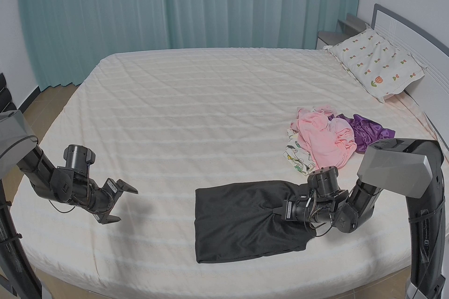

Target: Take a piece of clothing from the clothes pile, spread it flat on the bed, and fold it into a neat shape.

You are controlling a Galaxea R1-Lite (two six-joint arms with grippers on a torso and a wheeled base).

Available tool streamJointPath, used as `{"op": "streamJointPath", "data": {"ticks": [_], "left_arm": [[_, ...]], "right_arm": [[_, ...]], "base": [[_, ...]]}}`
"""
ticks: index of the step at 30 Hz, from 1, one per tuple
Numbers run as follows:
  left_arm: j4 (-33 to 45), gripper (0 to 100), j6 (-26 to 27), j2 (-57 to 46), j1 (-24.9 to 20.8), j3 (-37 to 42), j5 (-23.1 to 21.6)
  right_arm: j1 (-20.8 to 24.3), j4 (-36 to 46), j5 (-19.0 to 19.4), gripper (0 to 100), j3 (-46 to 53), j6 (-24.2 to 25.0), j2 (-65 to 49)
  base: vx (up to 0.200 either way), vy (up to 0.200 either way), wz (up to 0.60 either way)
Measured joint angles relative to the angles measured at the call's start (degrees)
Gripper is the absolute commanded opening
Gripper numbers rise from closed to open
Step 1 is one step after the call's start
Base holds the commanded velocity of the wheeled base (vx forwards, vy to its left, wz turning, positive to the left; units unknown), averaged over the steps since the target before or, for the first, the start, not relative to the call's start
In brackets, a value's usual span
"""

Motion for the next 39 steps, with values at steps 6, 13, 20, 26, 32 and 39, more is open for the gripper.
{"op": "streamJointPath", "data": {"ticks": [6, 13, 20, 26, 32, 39], "left_arm": [[0.0, 100, 0.0, 0.0, -0.1, 0.0, 0.0], [0.0, 100, 0.0, 0.0, -0.2, 0.1, 0.0], [0.0, 100, 0.0, 0.0, -0.2, 0.1, 0.0], [0.0, 100, 0.0, 0.0, -0.2, 0.1, 0.0], [0.0, 100, 0.1, 0.0, -0.2, 0.1, 0.0], [0.0, 100, 0.1, 0.1, -0.2, 0.1, 0.0]], "right_arm": [[-1.2, 0.0, 0.5, 0, 1.7, 0.0, -1.6], [-2.6, 0.0, 2.1, 0, 4.5, 0.0, -3.6], [-4.2, -0.2, 2.2, 0, 6.6, -0.5, -4.9], [-5.4, -0.3, 2.2, 0, 7.7, -0.9, -5.5], [-8.0, -0.3, 2.2, 0, 10.0, -3.4, -6.1], [-8.7, -0.3, 2.2, 0, 10.4, -3.6, -6.1]], "base": [[0.0, -0.2, 0.0], [0.0, -0.2, 0.0], [0.0, -0.2, 0.0], [0.0, -0.2, 0.0], [0.0, -0.2, 0.0], [0.0, -0.2, 0.0]]}}
